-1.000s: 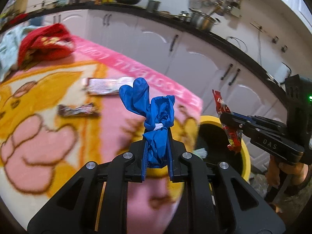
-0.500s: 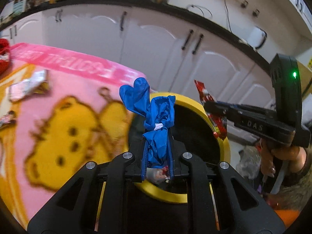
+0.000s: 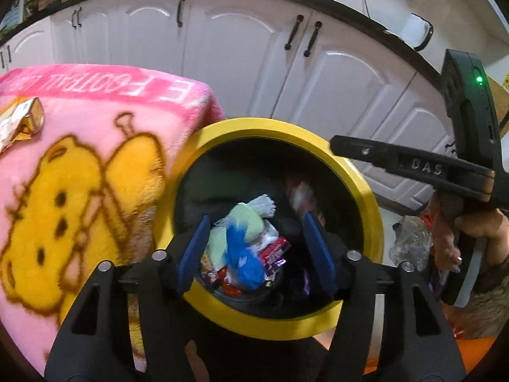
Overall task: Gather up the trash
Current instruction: 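Open both tools to drop the glove and red wrapper into the bin, then move both tools back toward the white packet and brown chocolate wrapper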
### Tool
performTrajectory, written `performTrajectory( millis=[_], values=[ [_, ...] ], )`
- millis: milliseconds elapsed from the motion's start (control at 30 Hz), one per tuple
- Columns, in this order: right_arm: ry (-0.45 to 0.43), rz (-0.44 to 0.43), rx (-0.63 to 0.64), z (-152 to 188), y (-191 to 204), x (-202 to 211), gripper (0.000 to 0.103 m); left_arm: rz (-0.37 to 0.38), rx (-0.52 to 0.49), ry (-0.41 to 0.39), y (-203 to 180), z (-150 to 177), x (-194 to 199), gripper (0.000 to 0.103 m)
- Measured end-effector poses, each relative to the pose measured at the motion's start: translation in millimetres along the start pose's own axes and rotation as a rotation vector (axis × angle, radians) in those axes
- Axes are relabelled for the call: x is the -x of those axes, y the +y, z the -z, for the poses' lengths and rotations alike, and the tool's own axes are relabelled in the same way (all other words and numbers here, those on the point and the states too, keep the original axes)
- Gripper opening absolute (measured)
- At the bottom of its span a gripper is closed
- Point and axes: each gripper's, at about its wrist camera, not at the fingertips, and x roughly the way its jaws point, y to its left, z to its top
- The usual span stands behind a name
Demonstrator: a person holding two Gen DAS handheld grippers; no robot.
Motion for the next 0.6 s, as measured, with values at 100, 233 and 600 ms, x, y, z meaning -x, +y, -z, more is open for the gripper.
performTrajectory(
  millis=[100,233,600],
  values=[
    [-0.017,0.001,0.004,-3.5,1.4,4.6,0.039,-0.022,0.029,-0.030,12.0,2.4,14.1,0.071],
    [-0.057,-0.018,0.035,-10.5,18.3,16.2,0.043,-0.081,0.054,-0.087,27.5,5.0,39.3,0.081],
    [-0.174,-0.115,0.202,-28.3,95.9,47.6,0.062,-0.222,0.135,-0.245,73.0,2.8,114.1,0.092]
  ],
)
